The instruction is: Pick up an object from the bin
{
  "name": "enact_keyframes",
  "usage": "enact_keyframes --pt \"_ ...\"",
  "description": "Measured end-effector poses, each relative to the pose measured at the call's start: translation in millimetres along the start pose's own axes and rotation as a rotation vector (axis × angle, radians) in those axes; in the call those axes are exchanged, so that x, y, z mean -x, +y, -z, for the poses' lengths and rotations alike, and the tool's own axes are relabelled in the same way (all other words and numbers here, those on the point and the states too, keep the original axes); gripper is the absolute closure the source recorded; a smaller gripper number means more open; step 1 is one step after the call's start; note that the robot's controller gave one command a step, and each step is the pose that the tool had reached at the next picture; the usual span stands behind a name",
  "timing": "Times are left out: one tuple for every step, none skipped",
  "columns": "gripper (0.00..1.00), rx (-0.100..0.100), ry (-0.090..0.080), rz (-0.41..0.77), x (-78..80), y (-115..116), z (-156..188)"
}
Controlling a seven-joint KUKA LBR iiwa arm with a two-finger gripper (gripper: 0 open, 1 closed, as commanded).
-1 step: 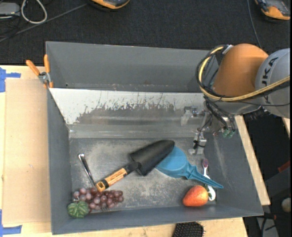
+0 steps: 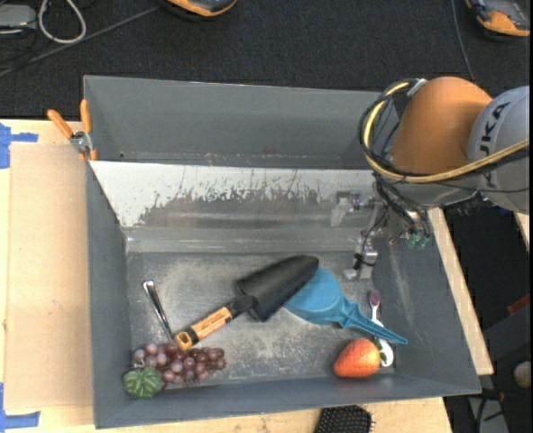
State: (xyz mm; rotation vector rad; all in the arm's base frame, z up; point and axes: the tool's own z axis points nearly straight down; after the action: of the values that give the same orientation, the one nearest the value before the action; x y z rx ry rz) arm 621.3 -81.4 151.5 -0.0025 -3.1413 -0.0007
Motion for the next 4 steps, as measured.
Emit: enact_keyframes --pt "0.00 0.001 0.001 0.121 -15.0 62.4 -46.6" --pt "0.00 0.002 0.000 0.136 -27.4 70.5 -55.3" --pt "1.00 0.004 0.006 0.202 -29.3 87.8 -81.8" --pt "1.00 0.004 0.006 0.202 -29.3 87.9 -81.9"
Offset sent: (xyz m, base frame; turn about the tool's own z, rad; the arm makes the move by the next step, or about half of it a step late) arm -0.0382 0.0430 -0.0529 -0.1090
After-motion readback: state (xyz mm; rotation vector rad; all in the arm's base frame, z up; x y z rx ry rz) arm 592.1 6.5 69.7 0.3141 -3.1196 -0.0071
